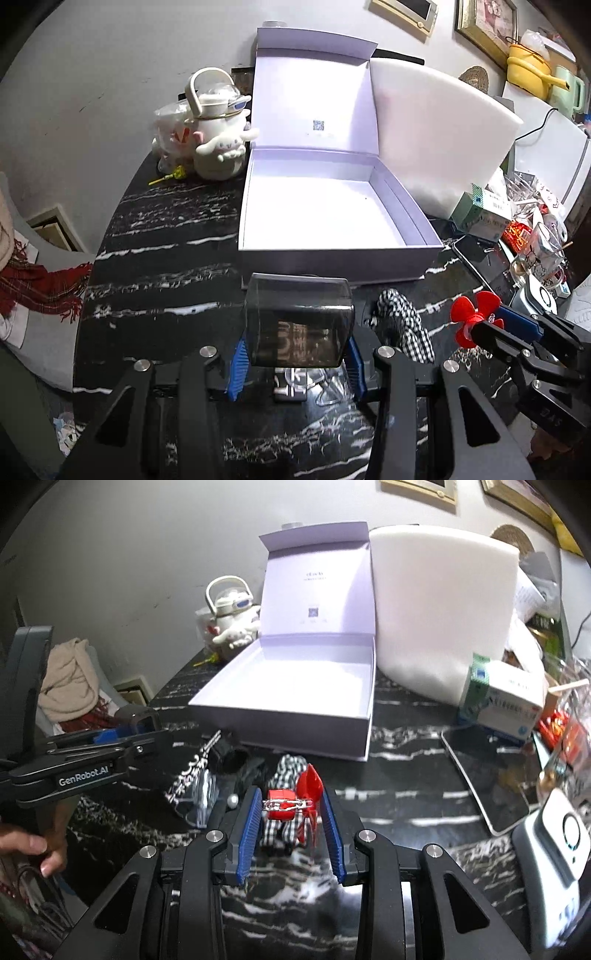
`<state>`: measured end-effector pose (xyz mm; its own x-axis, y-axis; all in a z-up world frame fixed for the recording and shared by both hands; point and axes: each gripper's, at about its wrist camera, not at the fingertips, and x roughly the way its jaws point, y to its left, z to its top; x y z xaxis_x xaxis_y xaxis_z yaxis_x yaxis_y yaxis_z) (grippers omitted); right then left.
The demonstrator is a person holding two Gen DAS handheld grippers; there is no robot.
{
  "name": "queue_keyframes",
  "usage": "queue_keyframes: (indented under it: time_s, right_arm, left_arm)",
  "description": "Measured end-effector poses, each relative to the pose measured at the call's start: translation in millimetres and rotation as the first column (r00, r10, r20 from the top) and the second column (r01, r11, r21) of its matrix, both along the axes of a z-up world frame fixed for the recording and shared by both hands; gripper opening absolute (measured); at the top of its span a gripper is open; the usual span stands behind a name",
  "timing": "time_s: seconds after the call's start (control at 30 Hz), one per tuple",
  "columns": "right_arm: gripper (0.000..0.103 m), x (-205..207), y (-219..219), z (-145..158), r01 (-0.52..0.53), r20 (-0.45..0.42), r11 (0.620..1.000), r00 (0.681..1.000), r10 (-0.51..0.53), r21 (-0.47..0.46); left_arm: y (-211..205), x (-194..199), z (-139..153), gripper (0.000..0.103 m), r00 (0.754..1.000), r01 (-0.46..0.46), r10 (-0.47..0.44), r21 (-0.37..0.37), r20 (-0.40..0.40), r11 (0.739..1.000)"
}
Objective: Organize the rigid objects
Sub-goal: 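Carry the dark case and red fan toward the open lavender box with both grippers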
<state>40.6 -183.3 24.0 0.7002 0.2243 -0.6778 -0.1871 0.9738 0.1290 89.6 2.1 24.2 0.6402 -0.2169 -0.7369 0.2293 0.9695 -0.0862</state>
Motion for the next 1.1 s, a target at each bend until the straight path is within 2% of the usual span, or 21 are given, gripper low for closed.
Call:
queue_keyframes:
  time_s: [0.67,1.1]
  right_arm:
    - [0.033,60,4,32,-0.077,0.076,0.997,0.994,0.079,-0.024]
    - [0.033,106,-4,50,-0.075,0.131,0.996,0.988,0.081,-0.048]
  left_arm:
    - [-12,56,23,0.043,0.999,0.026,-0.026,0.014,0.037,1.000]
    - [-25,103,39,0.043,0.996,0.070,-0.071,0.013,0.051,0.997]
